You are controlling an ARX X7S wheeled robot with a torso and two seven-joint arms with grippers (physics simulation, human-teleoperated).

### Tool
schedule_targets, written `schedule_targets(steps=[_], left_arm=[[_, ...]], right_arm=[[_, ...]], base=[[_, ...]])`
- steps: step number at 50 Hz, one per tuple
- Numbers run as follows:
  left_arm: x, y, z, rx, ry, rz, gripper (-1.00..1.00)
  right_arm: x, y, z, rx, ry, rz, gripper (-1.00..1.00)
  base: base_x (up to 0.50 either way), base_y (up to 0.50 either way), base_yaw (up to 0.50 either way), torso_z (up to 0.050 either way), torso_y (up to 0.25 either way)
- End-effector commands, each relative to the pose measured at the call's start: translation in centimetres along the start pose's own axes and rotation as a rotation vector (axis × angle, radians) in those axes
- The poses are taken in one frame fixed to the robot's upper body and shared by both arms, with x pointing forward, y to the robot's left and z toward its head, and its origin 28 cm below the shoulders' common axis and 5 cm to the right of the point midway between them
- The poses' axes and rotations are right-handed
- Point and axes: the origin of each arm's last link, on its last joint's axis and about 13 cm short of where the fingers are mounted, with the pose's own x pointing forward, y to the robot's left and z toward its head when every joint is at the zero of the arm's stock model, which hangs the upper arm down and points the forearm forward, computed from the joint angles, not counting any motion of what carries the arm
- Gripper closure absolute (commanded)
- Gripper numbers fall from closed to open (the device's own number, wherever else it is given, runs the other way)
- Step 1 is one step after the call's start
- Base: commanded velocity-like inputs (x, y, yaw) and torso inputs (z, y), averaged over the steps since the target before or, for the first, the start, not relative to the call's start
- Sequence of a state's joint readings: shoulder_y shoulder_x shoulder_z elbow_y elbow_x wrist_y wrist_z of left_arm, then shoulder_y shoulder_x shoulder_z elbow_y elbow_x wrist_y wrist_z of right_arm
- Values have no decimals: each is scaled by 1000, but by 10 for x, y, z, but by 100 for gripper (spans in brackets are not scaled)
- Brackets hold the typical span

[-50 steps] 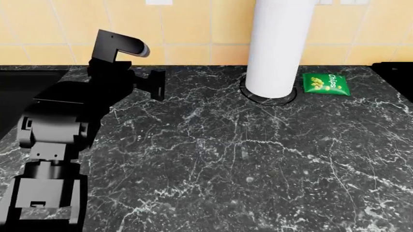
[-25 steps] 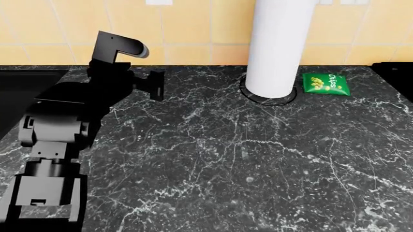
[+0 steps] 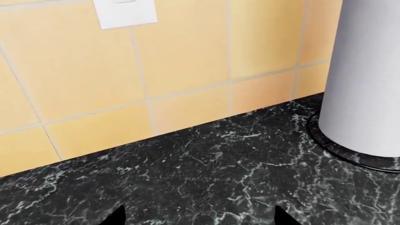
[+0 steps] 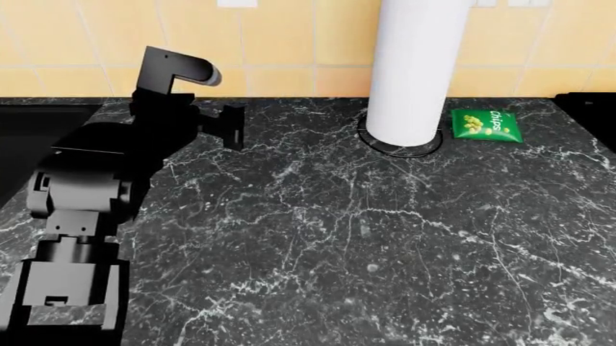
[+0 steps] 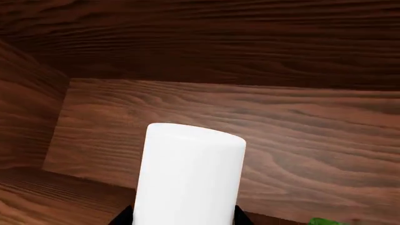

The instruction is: A wet mug is on the counter and needs to be dried. Pick it up and place it upside down in the open cabinet.

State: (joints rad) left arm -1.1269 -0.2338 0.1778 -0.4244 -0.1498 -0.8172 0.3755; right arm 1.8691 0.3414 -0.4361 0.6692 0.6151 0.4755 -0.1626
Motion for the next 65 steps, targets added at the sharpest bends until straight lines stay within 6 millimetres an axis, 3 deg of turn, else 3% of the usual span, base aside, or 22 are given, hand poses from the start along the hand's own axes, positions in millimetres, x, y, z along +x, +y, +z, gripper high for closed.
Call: schedule_targets(steps=[1, 18, 27, 28, 44, 65], left_arm=[[0, -1, 0, -4, -1, -3, -100], [-1, -1, 1, -5, -4, -3, -100], [-1, -1, 2, -5, -5, -4, -100], [-1, -2, 2, -5, -5, -5, -100], [0, -1, 2, -8, -5, -6, -100], [0, -2, 2, -8, -8, -13, -100]], right_arm=[[-1, -6, -9, -8, 33, -36, 100], [-4, -12, -33, 30, 176, -89, 100], [-5, -14, -34, 46, 217, -107, 100], [-5, -14, -34, 44, 219, -105, -100], [-3, -15, -32, 39, 212, -126, -100], [-4, -4, 3, -49, -89, -36, -100]], base=[[0, 0, 0, 0, 0], [3, 0, 0, 0, 0], [6, -1, 2, 0, 0], [13, -3, 0, 0, 0], [0, 0, 0, 0, 0], [0, 0, 0, 0, 0]])
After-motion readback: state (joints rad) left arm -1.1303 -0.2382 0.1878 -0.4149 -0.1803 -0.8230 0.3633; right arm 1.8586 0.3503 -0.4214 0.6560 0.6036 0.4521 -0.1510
